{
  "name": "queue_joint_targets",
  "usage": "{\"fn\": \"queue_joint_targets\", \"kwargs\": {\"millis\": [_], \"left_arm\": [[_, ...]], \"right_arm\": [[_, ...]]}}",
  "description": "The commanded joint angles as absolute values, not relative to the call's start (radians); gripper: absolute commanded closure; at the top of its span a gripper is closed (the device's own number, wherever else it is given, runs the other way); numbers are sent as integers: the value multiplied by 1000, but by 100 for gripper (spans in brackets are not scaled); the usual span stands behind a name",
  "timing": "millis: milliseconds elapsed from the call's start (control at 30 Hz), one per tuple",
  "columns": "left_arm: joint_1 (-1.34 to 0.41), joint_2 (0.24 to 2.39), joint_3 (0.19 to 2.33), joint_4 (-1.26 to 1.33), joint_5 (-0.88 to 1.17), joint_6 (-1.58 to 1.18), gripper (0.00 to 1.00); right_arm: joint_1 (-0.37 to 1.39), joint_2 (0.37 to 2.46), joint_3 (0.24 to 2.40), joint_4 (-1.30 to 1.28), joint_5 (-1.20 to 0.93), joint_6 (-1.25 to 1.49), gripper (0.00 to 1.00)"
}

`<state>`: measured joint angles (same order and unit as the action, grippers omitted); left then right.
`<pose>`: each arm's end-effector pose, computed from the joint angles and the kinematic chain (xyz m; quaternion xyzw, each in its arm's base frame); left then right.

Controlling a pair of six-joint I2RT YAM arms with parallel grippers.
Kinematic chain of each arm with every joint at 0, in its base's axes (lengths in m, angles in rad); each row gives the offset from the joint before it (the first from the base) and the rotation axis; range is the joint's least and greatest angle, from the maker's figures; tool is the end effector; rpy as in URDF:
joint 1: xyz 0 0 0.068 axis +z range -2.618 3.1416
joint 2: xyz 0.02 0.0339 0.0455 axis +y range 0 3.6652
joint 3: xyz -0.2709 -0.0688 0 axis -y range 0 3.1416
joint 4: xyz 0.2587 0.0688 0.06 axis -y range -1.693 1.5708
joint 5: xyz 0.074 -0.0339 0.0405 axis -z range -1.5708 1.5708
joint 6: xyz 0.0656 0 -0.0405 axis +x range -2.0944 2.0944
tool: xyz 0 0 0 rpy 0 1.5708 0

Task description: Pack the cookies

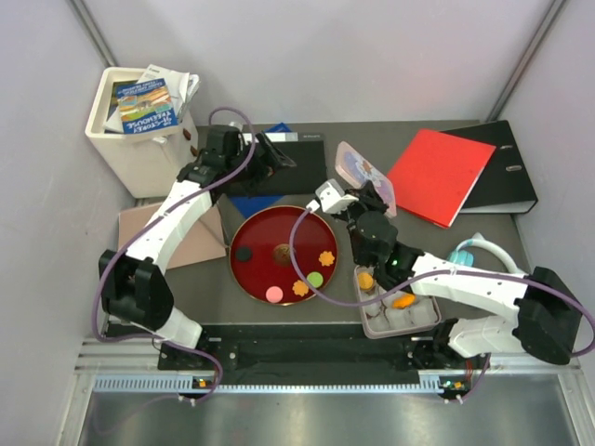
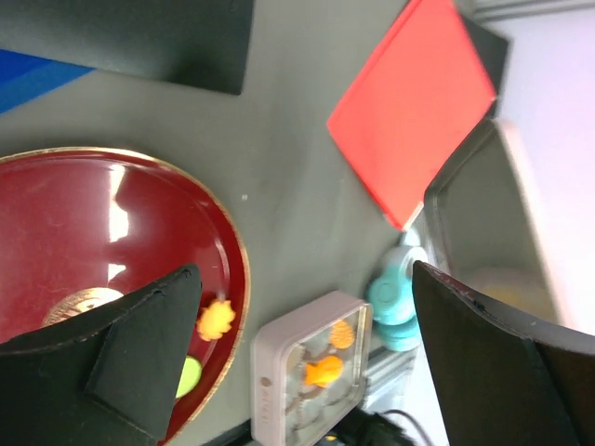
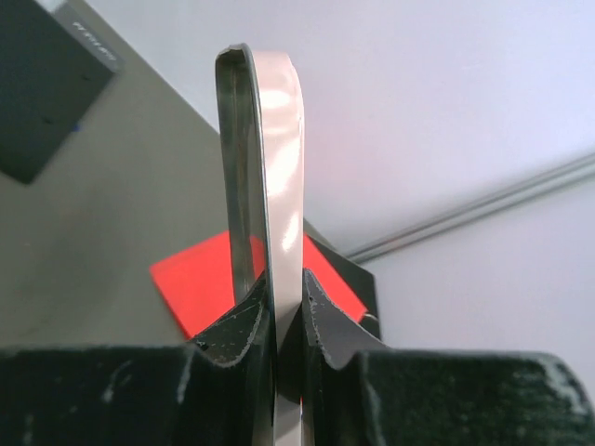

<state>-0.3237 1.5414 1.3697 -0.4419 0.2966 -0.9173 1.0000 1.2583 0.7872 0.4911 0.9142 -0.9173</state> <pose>0.3627 -0.1419 0.3205 -0.1917 0.8594 -0.3715 0.2943 0.2104 0.2315 0.3096 -0.3330 0.6189 -0.2822 0.6530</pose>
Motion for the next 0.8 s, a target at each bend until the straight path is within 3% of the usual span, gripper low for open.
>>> {"fn": "queue_joint_targets", "kwargs": {"millis": [0, 100, 300, 767], "left_arm": [[-308, 1474, 1367, -314, 421, -1043, 1], [-308, 1463, 1292, -111, 555, -1132, 1], [-314, 1607, 1381, -104, 782, -1109, 1], [-357, 1646, 1302, -37, 848, -1108, 1]], "right_arm": [[1014, 1262, 738, 739, 940, -1068, 100], [1022, 1253, 698, 727, 887, -1061, 100], [1094, 1244, 660, 692, 861, -1115, 100], [1230, 1353, 660, 775, 893, -1186, 100]]}}
